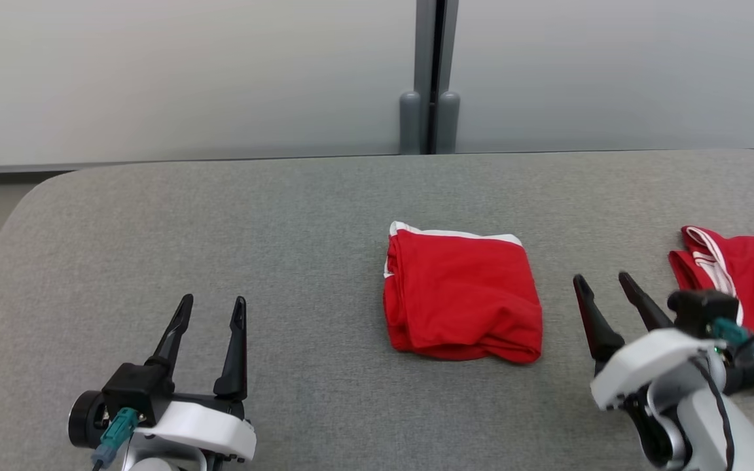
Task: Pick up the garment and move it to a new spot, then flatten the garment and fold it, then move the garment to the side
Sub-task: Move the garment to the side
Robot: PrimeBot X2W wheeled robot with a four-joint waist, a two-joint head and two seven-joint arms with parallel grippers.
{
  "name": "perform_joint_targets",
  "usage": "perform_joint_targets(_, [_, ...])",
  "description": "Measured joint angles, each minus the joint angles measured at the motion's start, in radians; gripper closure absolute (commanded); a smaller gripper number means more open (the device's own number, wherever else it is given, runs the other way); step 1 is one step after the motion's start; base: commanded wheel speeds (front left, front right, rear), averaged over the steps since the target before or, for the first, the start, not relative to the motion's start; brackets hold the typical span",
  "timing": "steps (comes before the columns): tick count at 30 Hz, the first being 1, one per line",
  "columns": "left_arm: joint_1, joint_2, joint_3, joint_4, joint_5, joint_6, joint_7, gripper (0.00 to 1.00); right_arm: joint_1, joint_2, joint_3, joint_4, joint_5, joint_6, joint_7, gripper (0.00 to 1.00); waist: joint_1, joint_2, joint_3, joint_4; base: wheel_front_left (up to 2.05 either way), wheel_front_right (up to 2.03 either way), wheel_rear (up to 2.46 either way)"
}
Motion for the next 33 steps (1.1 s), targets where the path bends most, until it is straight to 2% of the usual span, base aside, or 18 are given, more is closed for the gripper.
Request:
perform_joint_targets(11, [-0.025,-0.008,-0.017,0.022,-0.007,-0.012,0.0,0.0,-0.207,-0.003,-0.003,0.203,0.055,0.0,0.214,0.0,0.0,0.0,0.037,0.078,0.0,0.0,0.0])
perform_joint_targets(12, [-0.032,-0.008,-0.019,0.023,-0.013,-0.013,0.0,0.0,-0.236,-0.001,-0.014,0.254,0.073,0.0,0.262,0.0,0.0,0.0,0.048,0.094,0.0,0.0,0.0])
perform_joint_targets(23, [-0.06,-0.01,-0.034,0.027,-0.027,-0.018,0.0,0.0,-0.352,0.014,-0.086,0.49,0.169,0.0,0.472,0.0,0.0,0.0,0.115,0.173,0.0,0.0,0.0])
perform_joint_targets(29, [-0.075,-0.01,-0.04,0.027,-0.04,-0.012,0.0,0.0,-0.389,0.025,-0.093,0.531,0.202,0.0,0.497,0.0,0.0,0.0,0.129,0.193,0.0,0.0,0.0])
perform_joint_targets(30, [-0.075,-0.01,-0.04,0.027,-0.042,-0.012,0.0,0.0,-0.389,0.028,-0.088,0.528,0.205,0.0,0.489,0.38,0.0,0.0,0.127,0.192,0.0,0.0,0.0])
perform_joint_targets(31, [-0.075,-0.011,-0.04,0.027,-0.042,-0.011,0.0,0.0,-0.384,0.03,-0.077,0.519,0.217,0.0,0.462,1.0,0.0,0.0,0.121,0.189,0.0,0.0,0.0])
perform_joint_targets(33, [-0.075,-0.011,-0.04,0.027,-0.042,-0.009,0.0,0.0,-0.378,0.032,-0.064,0.509,0.226,0.0,0.437,1.0,0.0,0.0,0.114,0.182,0.0,0.0,0.0])
